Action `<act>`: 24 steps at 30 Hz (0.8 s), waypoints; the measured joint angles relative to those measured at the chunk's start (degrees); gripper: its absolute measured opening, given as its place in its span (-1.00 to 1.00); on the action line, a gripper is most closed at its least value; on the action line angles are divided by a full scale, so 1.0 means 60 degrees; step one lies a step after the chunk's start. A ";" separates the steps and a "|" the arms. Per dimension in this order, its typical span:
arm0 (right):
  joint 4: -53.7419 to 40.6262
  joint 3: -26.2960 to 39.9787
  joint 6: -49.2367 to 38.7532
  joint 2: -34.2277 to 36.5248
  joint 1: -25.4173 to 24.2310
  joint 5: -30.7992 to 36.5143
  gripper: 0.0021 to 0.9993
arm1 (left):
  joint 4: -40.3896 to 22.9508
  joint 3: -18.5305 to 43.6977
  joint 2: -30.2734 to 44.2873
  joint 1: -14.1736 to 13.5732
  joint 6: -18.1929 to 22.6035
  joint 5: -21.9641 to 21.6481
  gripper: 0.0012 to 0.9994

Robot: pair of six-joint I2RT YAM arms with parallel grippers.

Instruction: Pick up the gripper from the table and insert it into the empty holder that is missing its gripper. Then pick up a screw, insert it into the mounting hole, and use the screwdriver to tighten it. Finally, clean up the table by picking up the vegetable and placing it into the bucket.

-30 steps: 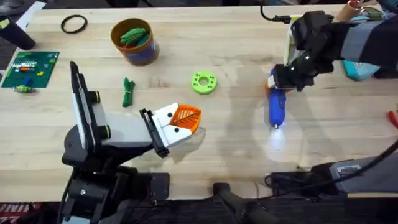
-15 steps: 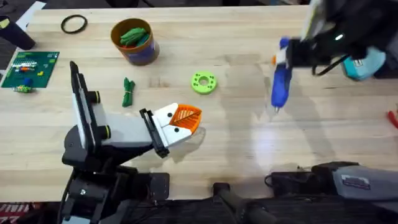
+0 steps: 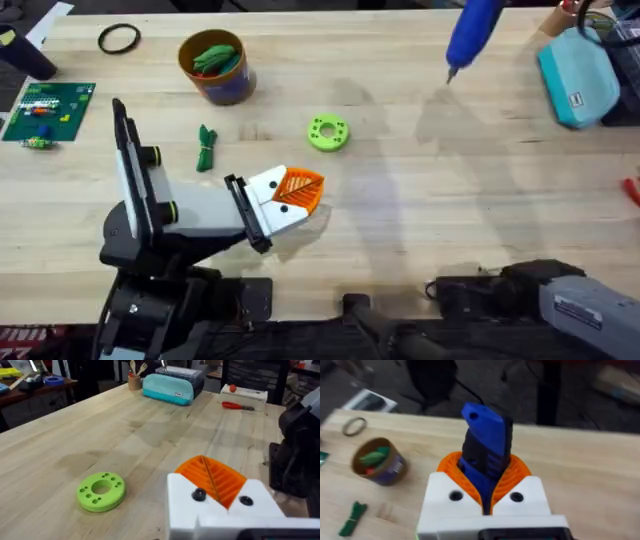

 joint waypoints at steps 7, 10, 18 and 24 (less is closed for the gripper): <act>0.2038 0.0007 0.0092 -0.0089 0.0053 -0.1655 -0.95 | 0.0000 0.0000 -0.0003 0.0000 0.0000 0.0000 -0.95; 0.2767 0.0007 0.0260 -0.0085 0.0204 -0.2086 -0.95 | 0.0000 0.0000 0.0000 0.0000 0.0000 0.0000 -0.95; 0.6927 -0.1166 0.0969 -0.0111 0.1266 -0.2815 -0.95 | 0.0000 0.0000 -0.0004 0.0000 0.0000 0.0000 -0.95; 1.1100 -0.3426 0.2533 0.0112 0.1430 -0.2989 -0.95 | 0.0000 0.0000 -0.0001 0.0000 0.0000 0.0000 -0.95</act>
